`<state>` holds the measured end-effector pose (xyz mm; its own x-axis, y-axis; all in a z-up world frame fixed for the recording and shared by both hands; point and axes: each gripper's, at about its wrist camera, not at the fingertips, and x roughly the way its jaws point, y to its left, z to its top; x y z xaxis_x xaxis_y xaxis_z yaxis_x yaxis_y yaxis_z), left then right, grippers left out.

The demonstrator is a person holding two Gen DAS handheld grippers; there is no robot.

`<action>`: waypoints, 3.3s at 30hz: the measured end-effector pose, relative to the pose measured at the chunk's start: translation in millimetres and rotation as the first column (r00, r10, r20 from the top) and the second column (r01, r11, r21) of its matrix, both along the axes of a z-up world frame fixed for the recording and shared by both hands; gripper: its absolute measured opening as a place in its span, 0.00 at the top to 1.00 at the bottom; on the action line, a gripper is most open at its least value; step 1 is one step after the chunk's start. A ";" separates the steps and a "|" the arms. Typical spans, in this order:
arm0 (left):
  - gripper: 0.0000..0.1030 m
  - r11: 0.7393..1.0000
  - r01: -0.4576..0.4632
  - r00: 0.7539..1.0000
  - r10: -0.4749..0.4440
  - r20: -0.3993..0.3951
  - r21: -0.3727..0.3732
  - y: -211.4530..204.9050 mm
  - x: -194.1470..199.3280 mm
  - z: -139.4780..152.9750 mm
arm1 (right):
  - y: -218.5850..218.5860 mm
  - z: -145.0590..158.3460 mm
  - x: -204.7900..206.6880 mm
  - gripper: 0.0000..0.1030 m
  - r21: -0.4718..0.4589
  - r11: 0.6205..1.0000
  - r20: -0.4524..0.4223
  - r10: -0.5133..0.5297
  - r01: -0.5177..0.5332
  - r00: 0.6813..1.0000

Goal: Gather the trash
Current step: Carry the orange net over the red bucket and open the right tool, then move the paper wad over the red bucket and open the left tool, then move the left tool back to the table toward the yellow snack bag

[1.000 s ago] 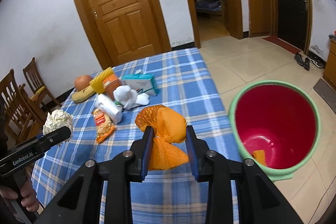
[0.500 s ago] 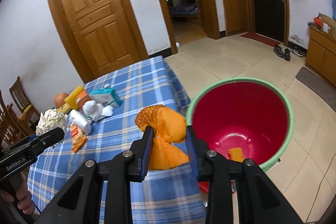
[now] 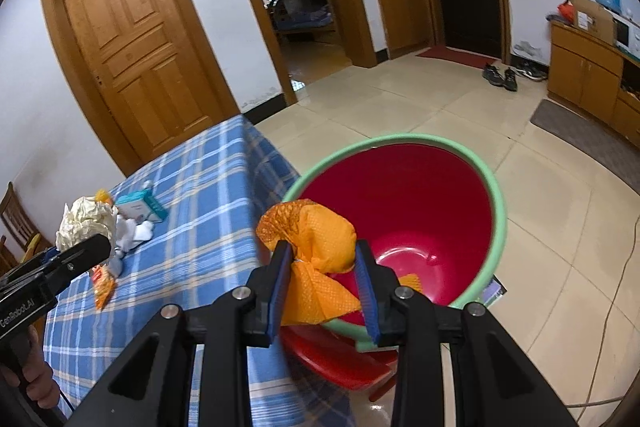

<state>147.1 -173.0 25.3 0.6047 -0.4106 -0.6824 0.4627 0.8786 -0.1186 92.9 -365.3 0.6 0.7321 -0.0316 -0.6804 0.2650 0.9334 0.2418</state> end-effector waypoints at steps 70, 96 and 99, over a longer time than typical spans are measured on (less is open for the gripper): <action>0.31 1.000 0.010 0.997 -0.011 -0.072 -0.011 -40.8 13.5 -23.3 | -44.2 -11.5 -34.9 0.33 0.086 0.986 -0.003 -0.142 0.142 0.990; 0.31 0.942 -0.334 0.938 0.334 -0.098 0.016 105.8 25.0 -39.6 | 15.9 -5.6 -22.9 0.31 0.085 0.996 -0.005 -0.024 0.024 1.000; 0.31 0.931 -0.365 0.924 0.366 -0.109 0.027 117.1 29.3 -45.5 | 18.4 -6.1 -19.9 0.31 0.083 0.996 -0.010 -0.017 0.018 1.000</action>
